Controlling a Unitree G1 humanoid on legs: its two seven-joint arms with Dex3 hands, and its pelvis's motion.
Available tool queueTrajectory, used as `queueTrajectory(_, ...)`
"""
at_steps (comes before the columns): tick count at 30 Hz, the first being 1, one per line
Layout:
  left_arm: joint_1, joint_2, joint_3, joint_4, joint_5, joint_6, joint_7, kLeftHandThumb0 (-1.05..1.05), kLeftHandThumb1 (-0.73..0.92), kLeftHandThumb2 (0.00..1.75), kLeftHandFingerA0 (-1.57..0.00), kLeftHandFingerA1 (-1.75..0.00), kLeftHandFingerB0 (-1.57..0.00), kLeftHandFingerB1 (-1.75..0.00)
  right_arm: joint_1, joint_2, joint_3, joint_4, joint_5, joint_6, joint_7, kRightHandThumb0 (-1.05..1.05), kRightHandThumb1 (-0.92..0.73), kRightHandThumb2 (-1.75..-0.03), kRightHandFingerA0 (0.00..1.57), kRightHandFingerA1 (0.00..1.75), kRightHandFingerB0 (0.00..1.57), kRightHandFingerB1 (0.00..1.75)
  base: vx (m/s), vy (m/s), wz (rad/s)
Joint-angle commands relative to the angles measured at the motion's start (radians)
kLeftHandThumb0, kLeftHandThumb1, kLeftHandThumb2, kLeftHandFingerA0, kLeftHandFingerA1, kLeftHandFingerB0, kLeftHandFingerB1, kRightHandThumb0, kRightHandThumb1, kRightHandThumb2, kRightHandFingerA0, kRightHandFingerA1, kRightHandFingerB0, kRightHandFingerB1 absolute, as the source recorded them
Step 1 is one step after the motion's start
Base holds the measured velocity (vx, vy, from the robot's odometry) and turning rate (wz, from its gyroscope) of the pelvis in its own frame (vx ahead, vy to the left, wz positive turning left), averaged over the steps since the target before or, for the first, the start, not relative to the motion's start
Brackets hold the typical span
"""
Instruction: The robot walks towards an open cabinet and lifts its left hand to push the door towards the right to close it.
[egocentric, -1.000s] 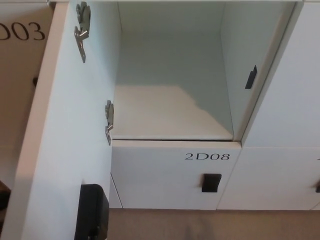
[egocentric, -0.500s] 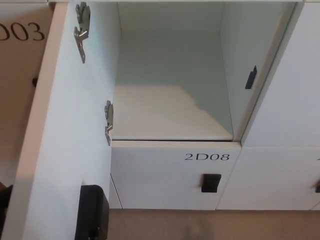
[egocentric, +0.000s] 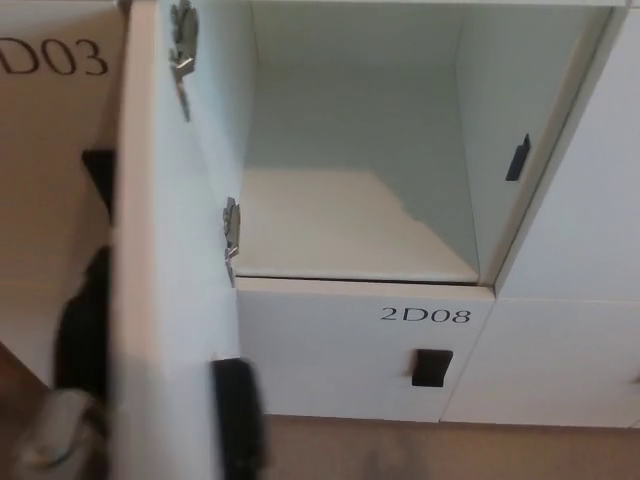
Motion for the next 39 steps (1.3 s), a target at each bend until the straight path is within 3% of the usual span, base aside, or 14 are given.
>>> queueTrajectory(1, -0.279, -0.318, -0.332, 0.003, 0.175, 0.24, 0.117, -0.76, 0.8, 0.65, -0.27, -0.32, -0.24, -0.29, 0.01, -0.005, 0.031, -0.006, -0.043, -0.03, -0.008, -0.46, -0.65, -0.59, 0.69, 0.51, 0.53, 0.46, -0.01, 0.016, 0.06)
queueTrajectory(8, -0.594, -0.599, -0.474, 0.339, 0.278, 0.27, 0.156, -0.91, 0.78, 0.65, -0.4, -0.38, -0.37, -0.36, 0.042, 0.012, 0.121, -0.08, -0.131, -0.046, -0.044, -0.48, -0.66, -0.6, 0.78, 0.53, 0.59, 0.46, 0.0, 0.0, 0.23)
queueTrajectory(10, -0.704, -0.669, -0.501, 0.441, 0.296, 0.271, 0.164, -1.05, 0.6, 1.06, -0.52, -0.93, -0.44, -0.86, 0.037, 0.003, 0.148, -0.095, -0.156, -0.064, -0.044, -0.46, -0.68, -0.6, 0.78, 0.52, 0.64, 0.48, -0.01, 0.002, -0.03)
queueTrajectory(11, -0.743, -0.681, -0.513, 0.465, 0.305, 0.273, 0.168, -1.05, 0.26, 1.0, -1.08, -1.16, -0.72, -1.02, 0.034, -0.004, 0.158, -0.103, -0.165, -0.084, -0.038, -0.5, -0.71, -0.62, 0.78, 0.54, 0.69, 0.49, 0.0, 0.0, 0.0)
queueTrajectory(15, -0.821, -0.673, -0.524, 0.507, 0.316, 0.263, 0.17, -1.02, 0.26, 1.01, -1.23, -1.25, -0.92, -1.14, 0.023, -0.009, 0.178, -0.122, -0.176, -0.108, -0.033, -0.5, -0.7, -0.62, 0.74, 0.51, 0.67, 0.48, 0.01, 0.0, -0.02)
queueTrajectory(17, -0.88, -0.634, -0.522, 0.509, 0.315, 0.285, 0.166, -1.05, 0.25, 1.03, -1.17, -1.36, -1.07, -1.31, 0.013, -0.009, 0.187, -0.146, -0.176, -0.085, -0.037, -0.46, -0.68, -0.6, 0.81, 0.54, 0.63, 0.47, 0.01, 0.0, -0.08)
queueTrajectory(18, -0.914, -0.593, -0.517, 0.487, 0.314, 0.306, 0.154, -1.05, 0.7, 1.15, -0.53, -1.19, -0.34, -1.06, 0.008, -0.016, 0.195, -0.156, -0.186, -0.084, -0.04, -0.47, -0.68, -0.6, 0.78, 0.54, 0.63, 0.48, 0.0, 0.0, 0.0)
queueTrajectory(19, -0.937, -0.564, -0.514, 0.472, 0.313, 0.319, 0.146, -1.05, 0.7, 1.15, -0.53, -1.19, -0.34, -1.06, 0.005, -0.02, 0.201, -0.163, -0.194, -0.085, -0.042, -0.47, -0.68, -0.6, 0.78, 0.54, 0.63, 0.48, 0.0, 0.0, 0.0)
queueTrajectory(20, -0.964, -0.52, -0.493, 0.473, 0.302, 0.319, 0.142, -0.96, 0.67, 1.09, -0.26, -0.55, -0.22, -0.46, 0.006, -0.023, 0.207, -0.176, -0.201, -0.082, -0.044, -0.45, -0.64, -0.61, 0.79, 0.55, 0.6, 0.49, 0.0, 0.0, 0.0)
queueTrajectory(23, -1.014, -0.427, -0.445, 0.519, 0.281, 0.304, 0.153, -0.79, 0.86, 0.67, -0.29, -0.33, -0.24, -0.29, 0.013, -0.027, 0.217, -0.205, -0.207, -0.076, -0.04, -0.39, -0.54, -0.95, 0.72, 0.72, 0.48, 0.61, 0.0, 0.0, 0.0)
queueTrajectory(30, -0.937, -0.209, -0.409, 0.47, 0.267, 0.268, 0.122, -0.74, 0.85, 0.66, -0.3, -0.32, -0.3, -0.3, 0.004, -0.058, 0.256, -0.223, -0.249, -0.052, -0.037, -0.39, -0.55, -0.96, 0.72, 0.71, 0.47, 0.61, 0.0, 0.0, 0.0)
queueTrajectory(32, -0.786, -0.125, -0.448, 0.303, 0.291, 0.249, 0.063, -0.76, 0.8, 0.69, -0.4, -0.36, -0.34, -0.33, 0.002, -0.067, 0.264, -0.219, -0.259, -0.04, -0.037, -0.41, -0.7, -0.6, 0.76, 0.54, 0.56, 0.47, 0.0, 0.0, 0.0)
queueTrajectory(33, -0.644, -0.049, -0.485, 0.136, 0.3, 0.228, -0.004, -0.68, 0.62, 1.04, -0.42, -0.55, -0.22, -0.45, -0.002, -0.073, 0.267, -0.213, -0.261, -0.035, -0.036, -0.37, -0.55, -0.96, 0.72, 0.72, 0.49, 0.62, 0.0, 0.0, 0.0)
queueTrajectory(39, -0.193, 0.224, -0.584, -0.393, 0.246, 0.192, -0.176, -0.71, 0.65, 0.68, -0.61, -0.43, -0.51, -0.4, -0.032, -0.094, 0.28, -0.184, -0.265, -0.013, -0.033, -0.42, -0.71, -0.61, 0.77, 0.56, 0.55, 0.48, 0.0, 0.0, 0.0)
